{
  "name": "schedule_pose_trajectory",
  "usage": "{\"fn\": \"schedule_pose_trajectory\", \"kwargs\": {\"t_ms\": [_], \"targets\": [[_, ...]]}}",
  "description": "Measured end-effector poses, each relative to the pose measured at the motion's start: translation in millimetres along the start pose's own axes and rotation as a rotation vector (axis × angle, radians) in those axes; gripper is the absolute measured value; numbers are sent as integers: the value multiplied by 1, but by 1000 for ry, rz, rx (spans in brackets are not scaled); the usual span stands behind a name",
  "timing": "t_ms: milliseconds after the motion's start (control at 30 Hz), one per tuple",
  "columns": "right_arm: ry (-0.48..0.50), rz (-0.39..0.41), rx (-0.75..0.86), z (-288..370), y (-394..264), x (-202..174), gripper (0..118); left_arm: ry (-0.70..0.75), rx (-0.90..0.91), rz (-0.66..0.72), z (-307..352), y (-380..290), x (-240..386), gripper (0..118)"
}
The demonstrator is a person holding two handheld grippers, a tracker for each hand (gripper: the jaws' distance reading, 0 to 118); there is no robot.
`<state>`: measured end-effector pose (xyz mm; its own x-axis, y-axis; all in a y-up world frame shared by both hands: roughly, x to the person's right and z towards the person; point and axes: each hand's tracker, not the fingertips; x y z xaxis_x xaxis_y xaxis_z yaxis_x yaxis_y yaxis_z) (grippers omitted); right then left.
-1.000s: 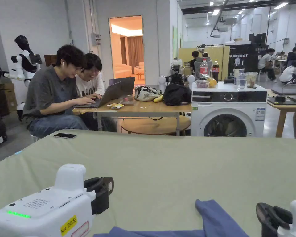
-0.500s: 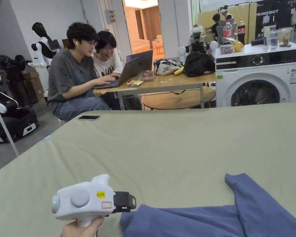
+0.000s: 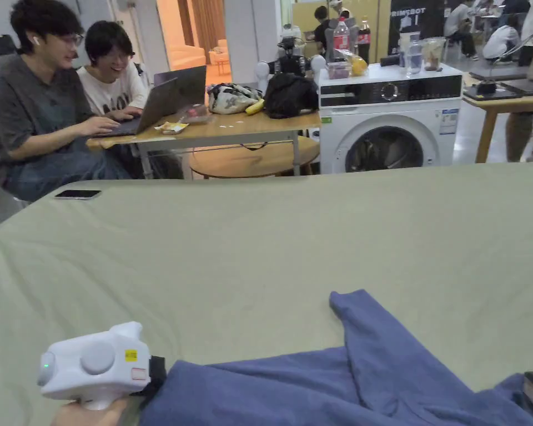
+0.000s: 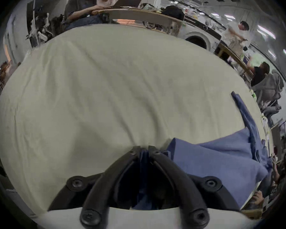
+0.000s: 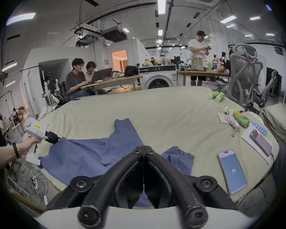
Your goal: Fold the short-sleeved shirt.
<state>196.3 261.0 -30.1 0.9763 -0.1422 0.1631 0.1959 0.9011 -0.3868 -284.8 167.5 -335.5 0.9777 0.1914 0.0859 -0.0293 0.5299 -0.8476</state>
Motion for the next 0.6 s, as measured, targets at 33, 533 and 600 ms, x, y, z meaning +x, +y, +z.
{"fn": "schedule_pose_trajectory", "kwargs": {"t_ms": [33, 533, 600], "targets": [[-27, -27, -10, 2, -2, 4, 0, 1, 18, 0, -3, -1, 1, 2], [-12, -615, -331, -56, -78, 68, 2, -18, 38, -29, 17, -15, 6, 2], [-15, -552, -280, -48, -71, 66, 2, -1, 209, -91, 34, -17, 2, 2]]}}
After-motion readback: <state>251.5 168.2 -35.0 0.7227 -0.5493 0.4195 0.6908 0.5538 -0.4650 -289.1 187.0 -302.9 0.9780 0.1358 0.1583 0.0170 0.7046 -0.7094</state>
